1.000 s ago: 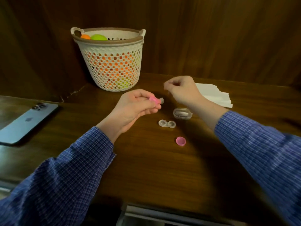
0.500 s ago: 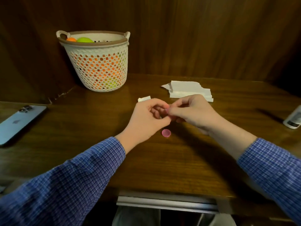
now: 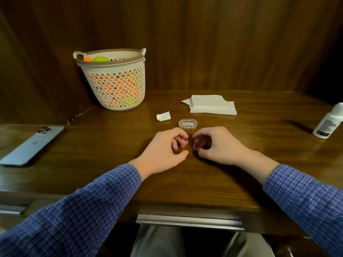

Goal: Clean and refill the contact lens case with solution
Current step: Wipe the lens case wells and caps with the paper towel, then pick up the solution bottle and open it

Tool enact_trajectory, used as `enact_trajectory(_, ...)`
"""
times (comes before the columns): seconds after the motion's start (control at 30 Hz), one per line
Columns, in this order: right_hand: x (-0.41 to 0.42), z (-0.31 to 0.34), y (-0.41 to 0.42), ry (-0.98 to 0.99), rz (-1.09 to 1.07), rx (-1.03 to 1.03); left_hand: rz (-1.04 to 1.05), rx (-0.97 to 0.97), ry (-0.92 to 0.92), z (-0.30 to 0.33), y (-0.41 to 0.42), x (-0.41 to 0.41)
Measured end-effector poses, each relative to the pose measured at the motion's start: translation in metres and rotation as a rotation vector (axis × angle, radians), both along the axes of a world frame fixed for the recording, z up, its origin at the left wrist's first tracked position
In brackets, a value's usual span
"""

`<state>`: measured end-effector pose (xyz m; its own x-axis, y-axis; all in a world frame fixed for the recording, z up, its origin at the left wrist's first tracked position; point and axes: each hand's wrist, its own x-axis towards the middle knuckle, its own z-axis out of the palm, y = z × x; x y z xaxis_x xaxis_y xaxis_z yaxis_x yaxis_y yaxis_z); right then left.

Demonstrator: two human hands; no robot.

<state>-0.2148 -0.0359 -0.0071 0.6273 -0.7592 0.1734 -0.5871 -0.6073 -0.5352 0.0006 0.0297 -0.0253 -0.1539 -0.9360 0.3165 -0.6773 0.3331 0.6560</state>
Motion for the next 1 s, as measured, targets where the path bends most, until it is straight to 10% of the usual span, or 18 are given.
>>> enact_trajectory(0.67, -0.059, -0.001, 0.011, -0.161, -0.142, 0.031, 0.118, -0.02, -0.155, -0.006, -0.015, -0.04)
enact_trajectory(1.0, -0.207, 0.002, 0.021, -0.621, -0.795, -0.014, 0.102, 0.019, -0.543, 0.025, -0.051, -0.094)
